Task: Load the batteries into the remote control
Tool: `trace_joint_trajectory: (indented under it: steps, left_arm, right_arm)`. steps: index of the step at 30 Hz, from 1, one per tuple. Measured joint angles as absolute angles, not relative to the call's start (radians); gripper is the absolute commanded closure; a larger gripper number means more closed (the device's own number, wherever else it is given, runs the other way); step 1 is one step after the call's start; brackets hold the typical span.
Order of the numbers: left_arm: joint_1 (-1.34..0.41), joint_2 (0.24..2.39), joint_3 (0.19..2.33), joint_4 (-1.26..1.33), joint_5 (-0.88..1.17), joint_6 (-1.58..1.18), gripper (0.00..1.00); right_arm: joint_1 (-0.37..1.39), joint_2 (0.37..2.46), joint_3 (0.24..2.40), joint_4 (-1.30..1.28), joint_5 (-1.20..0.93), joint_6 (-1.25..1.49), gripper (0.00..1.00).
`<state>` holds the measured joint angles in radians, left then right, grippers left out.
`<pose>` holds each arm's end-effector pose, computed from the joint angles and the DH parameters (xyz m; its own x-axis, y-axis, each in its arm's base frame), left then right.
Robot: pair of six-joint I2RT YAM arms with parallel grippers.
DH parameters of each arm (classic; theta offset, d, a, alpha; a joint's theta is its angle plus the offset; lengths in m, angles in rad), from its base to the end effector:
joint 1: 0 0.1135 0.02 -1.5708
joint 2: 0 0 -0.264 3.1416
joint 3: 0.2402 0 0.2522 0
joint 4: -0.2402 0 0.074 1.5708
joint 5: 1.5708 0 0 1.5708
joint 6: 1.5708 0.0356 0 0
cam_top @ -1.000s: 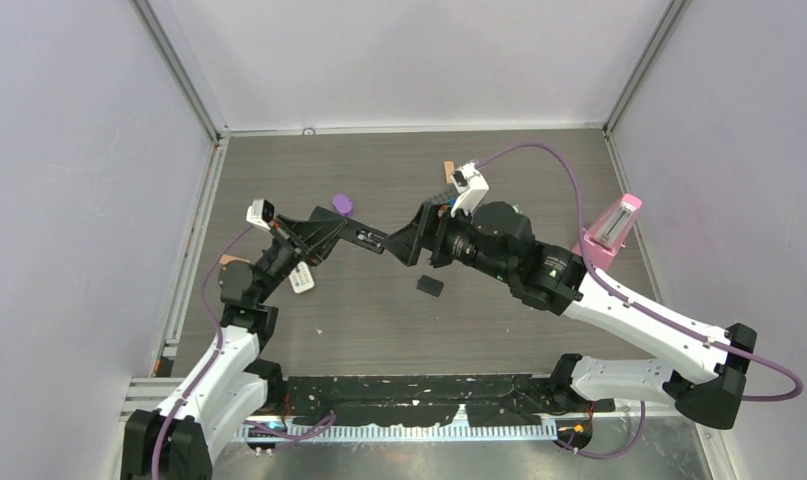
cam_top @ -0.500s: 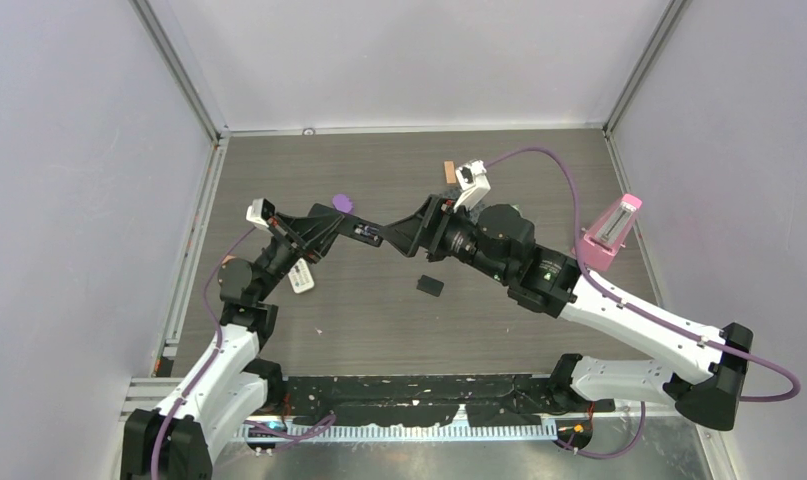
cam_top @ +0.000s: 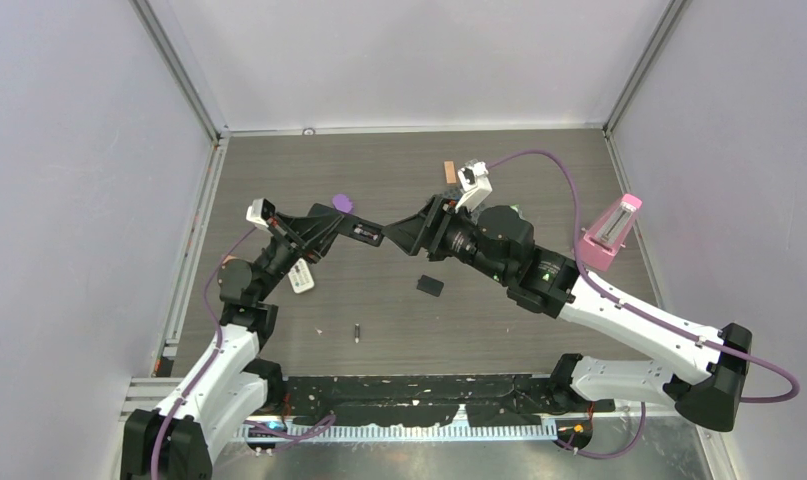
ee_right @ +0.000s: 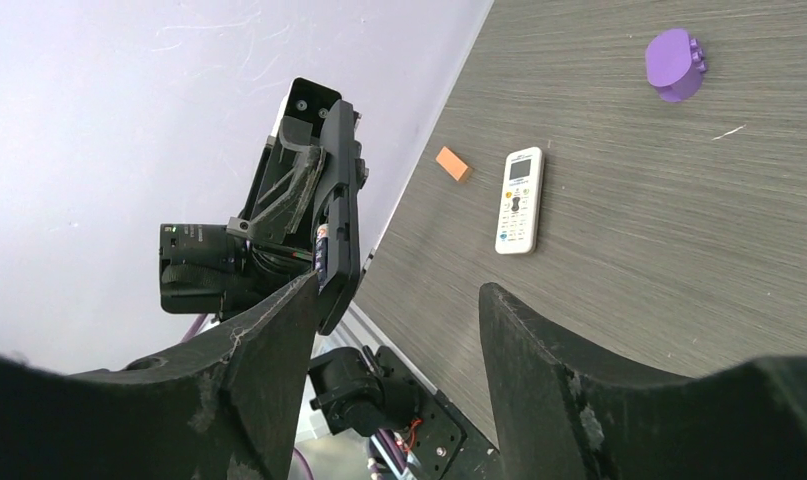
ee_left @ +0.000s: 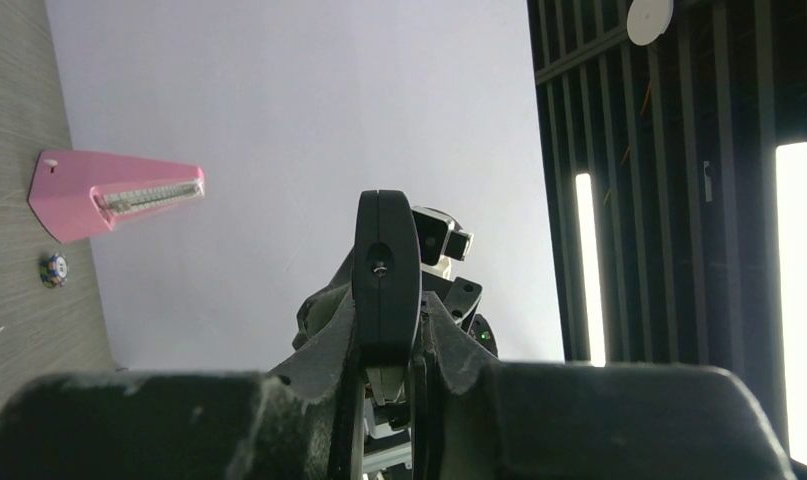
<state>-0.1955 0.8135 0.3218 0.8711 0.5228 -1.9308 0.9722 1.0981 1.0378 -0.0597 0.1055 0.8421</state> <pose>0.1734 -0.0525 0.2814 -0.7113 -0.6858 0.1541 0.1205 -0.3350 -0.9345 0.1477 0.2098 0.3806 -0.6139 0.4166 -0.6705 -0.4575 0.5044 0.7323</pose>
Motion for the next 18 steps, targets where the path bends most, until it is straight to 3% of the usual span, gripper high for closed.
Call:
trace_joint_trajectory:
  steps: [10, 18]
  left_arm:
    - [-0.181, 0.813, 0.322, 0.735, 0.516, -1.74, 1.0]
    - [-0.155, 0.815, 0.394, 0.265, 0.456, -1.338, 1.0]
  right_arm:
    - [0.971, 1.126, 1.07, -0.142, 0.102, 0.76, 0.27]
    - [0.969, 1.246, 1.103, -0.313, 0.103, 0.628, 0.28]
